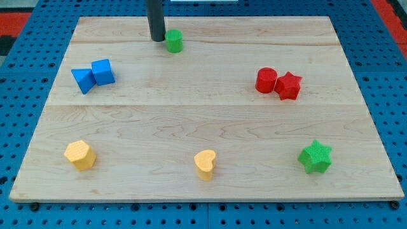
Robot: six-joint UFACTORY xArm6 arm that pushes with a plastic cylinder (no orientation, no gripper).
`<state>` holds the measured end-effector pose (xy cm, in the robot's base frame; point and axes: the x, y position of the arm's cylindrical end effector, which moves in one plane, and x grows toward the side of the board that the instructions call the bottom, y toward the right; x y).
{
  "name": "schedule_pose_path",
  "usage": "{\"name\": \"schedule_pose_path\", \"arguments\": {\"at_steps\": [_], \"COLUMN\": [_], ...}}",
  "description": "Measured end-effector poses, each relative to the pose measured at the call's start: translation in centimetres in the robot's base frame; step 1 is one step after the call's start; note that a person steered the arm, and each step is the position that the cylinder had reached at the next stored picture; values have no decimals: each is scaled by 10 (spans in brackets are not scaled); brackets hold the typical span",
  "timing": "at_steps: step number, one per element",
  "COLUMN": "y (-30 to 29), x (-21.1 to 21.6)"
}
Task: Slide green circle towards bottom right
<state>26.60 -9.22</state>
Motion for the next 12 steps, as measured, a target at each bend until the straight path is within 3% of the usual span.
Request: {"name": "schedule_pose_path", "arguments": {"at_steps": [2, 6, 10, 12], "y": [59, 107, 117, 90], "x": [-4, -3, 99, 135]}}
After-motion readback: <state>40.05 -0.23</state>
